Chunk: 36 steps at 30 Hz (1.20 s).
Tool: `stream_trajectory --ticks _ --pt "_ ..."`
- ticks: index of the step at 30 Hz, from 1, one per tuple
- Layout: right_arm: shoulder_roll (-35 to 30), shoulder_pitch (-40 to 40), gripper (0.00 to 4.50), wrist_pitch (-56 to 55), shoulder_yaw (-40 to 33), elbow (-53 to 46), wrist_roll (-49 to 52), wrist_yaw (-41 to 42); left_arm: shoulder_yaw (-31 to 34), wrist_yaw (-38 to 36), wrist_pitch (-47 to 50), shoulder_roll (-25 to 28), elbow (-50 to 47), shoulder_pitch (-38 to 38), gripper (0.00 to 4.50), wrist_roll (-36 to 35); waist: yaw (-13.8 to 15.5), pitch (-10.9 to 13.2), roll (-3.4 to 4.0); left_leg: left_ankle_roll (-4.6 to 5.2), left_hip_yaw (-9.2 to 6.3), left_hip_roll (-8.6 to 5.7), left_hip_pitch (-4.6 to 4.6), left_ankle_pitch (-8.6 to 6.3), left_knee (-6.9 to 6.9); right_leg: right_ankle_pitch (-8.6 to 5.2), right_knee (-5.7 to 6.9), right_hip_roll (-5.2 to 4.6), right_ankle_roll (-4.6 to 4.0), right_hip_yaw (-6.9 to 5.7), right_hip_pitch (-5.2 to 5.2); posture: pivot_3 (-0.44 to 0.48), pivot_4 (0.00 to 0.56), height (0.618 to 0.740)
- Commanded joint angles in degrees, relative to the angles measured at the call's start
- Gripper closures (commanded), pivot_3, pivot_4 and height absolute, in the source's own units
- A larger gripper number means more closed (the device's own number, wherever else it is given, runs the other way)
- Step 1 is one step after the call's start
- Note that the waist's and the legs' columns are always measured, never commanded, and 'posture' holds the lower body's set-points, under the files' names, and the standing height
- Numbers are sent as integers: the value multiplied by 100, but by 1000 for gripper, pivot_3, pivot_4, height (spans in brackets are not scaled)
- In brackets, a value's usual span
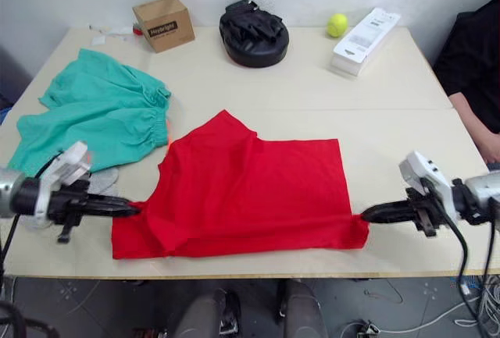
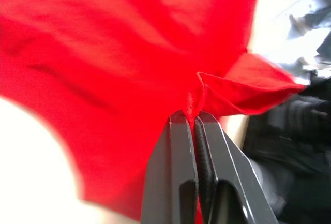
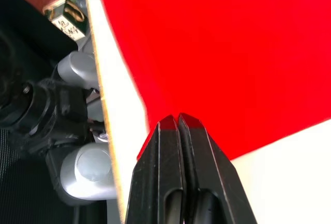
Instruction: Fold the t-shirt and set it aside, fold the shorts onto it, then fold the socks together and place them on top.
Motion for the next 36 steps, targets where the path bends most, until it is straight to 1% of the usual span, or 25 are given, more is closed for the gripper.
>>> stream_trajectory --ticks 1,5,9,14,16,17,18,19,21,22,26,27,29,30,32,34,36 --pt "157 -319 4469 -68 232 398 -395 361 -364 326 -307 -140 394 -91 4500 514 0 0 0 1 10 0 -9 3 1 0 10 0 0 5 -16 0 150 740" --pt "305 -272 4469 -207 281 429 -560 331 -370 607 -305 -376 308 41 4500 566 8 0 -1 7 26 0 -29 6 13 0 34 -1 0 16 -44 0 150 740" --pt "472 -194 4469 -340 161 345 -614 155 -247 960 -74 -717 225 11 4500 442 22 -1 -3 10 29 -3 -23 12 21 1 40 -8 2 24 -44 0 150 740" --pt "593 -286 4469 -368 125 350 -738 31 -182 1091 170 -805 345 -87 4500 353 15 -2 -3 7 30 -5 -15 15 23 1 58 -12 3 30 -44 0 150 740" --pt "604 -332 4500 -328 118 352 -765 41 -138 1124 261 -837 402 -118 4028 286 14 -2 -3 7 31 -5 -15 15 23 2 59 -12 3 31 -44 0 150 740" --pt "597 -353 4112 -300 102 328 -765 41 -110 1118 300 -828 414 -124 3834 249 14 -2 -3 7 31 -6 -15 15 23 1 59 -12 3 32 -44 0 150 740" --pt "590 -363 3907 -298 82 304 -766 37 -91 1126 293 -819 418 -126 3528 240 15 -2 -3 7 31 -5 -15 15 24 1 59 -12 3 32 -44 0 150 740" --pt "568 -363 3597 -284 51 259 -753 35 -55 1173 277 -815 447 -140 3230 252 16 -2 -3 7 31 -6 -14 15 24 1 60 -13 3 32 -44 0 150 740" --pt "540 -356 2852 -297 -78 163 -694 2 91 1255 250 -845 516 -202 2548 207 14 -2 -3 6 31 -5 -13 16 23 1 61 -13 3 32 -44 0 150 740" --pt "539 -360 2540 -279 -159 116 -658 -45 197 1290 263 -865 532 -245 2277 150 12 -1 -3 5 31 -5 -14 16 23 1 62 -13 3 32 -44 0 150 740" --pt "647 -362 1120 -205 -630 -133 -482 -387 795 1321 361 -899 362 -377 1017 -261 13 -1 -3 5 31 -5 -15 15 23 1 61 -13 3 33 -45 0 150 740" --pt "681 -339 844 -186 -749 -223 -430 -483 958 1309 398 -898 239 -376 747 -382 12 -2 -4 5 31 -5 -15 15 23 1 61 -13 3 32 -45 0 150 740" --pt "762 -236 136 -200 -999 -513 -345 -714 1245 1234 496 -823 -134 -224 86 -629 12 -2 -4 5 31 -4 -15 15 23 1 60 -13 3 32 -45 0 150 740" --pt "811 -135 61 -262 -1114 -723 -320 -818 1364 1157 504 -768 -362 -86 36 -724 12 -2 -4 5 31 -4 -18 15 23 1 59 -13 3 32 -47 0 150 740" --pt "899 123 61 -457 -1268 -1147 -341 -936 1525 1022 488 -686 -798 205 36 -866 13 -2 -4 3 30 -4 -17 14 22 1 59 -13 3 33 -47 0 150 740" --pt "980 411 61 -649 -1328 -1591 -359 -981 1461 895 164 -574 -1273 606 36 -716 13 -2 -4 1 31 -5 -16 13 19 1 58 -13 3 35 -47 0 150 740" --pt "1070 609 452 -671 -1331 -1973 -273 -1051 1322 836 -137 -552 -1607 889 0 -589 14 -2 -4 0 33 -5 -11 13 17 1 56 -13 3 37 -45 0 150 740"
